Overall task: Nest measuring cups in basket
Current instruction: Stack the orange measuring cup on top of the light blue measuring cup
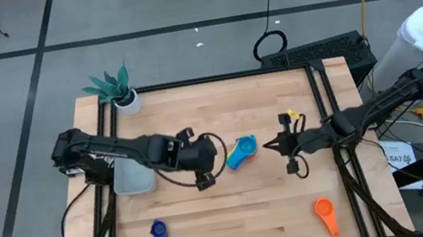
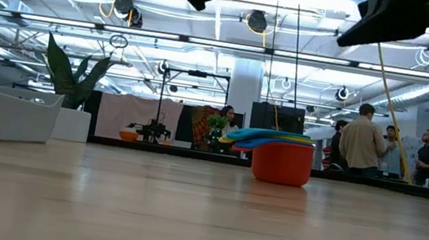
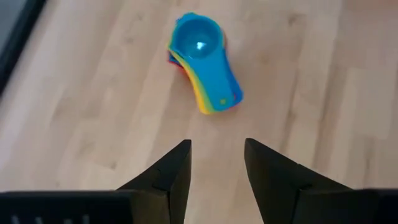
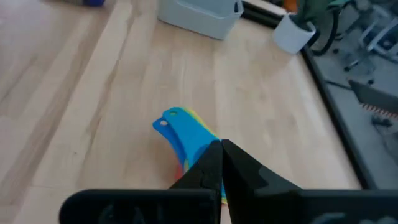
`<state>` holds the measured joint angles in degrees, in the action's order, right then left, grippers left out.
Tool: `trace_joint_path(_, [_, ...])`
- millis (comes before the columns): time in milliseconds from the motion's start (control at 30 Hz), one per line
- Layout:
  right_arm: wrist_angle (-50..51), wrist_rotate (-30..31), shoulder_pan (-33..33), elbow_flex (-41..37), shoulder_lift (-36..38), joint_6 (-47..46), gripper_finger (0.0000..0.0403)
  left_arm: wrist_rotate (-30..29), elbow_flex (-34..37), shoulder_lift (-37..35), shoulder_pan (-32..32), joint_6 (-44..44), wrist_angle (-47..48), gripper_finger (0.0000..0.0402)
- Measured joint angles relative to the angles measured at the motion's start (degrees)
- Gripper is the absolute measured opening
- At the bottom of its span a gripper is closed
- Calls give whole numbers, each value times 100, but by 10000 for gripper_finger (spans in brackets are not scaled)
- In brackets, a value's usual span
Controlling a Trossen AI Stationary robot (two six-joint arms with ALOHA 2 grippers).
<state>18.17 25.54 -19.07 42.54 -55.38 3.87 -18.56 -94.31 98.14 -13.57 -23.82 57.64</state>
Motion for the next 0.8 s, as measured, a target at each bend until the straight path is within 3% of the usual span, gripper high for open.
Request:
trace_joint_path(200, [-27, -9, 86, 0, 372, 784, 0, 17, 287, 5, -117, -38, -836, 152])
trace_joint_path(300, [223, -36, 96, 0, 551, 739, 0, 87, 343, 12, -90, -38, -1165, 152])
trace_joint_path(433, [639, -183, 96, 0, 755, -18, 0, 96, 361, 9, -93, 87, -1439, 152])
trace_joint_path(600, [681, -173, -47, -136, 757, -1152, 0, 104, 734, 5, -119, 526, -2522, 152])
trace_joint_path(700, [705, -196, -279, -223, 655, -1629, 0, 31, 926, 7, -276, 262, -2653, 152])
trace_joint_path(800, [1381, -639, -509, -195, 604, -1852, 0, -214, 1150, 7, -578, -171, -2784, 152])
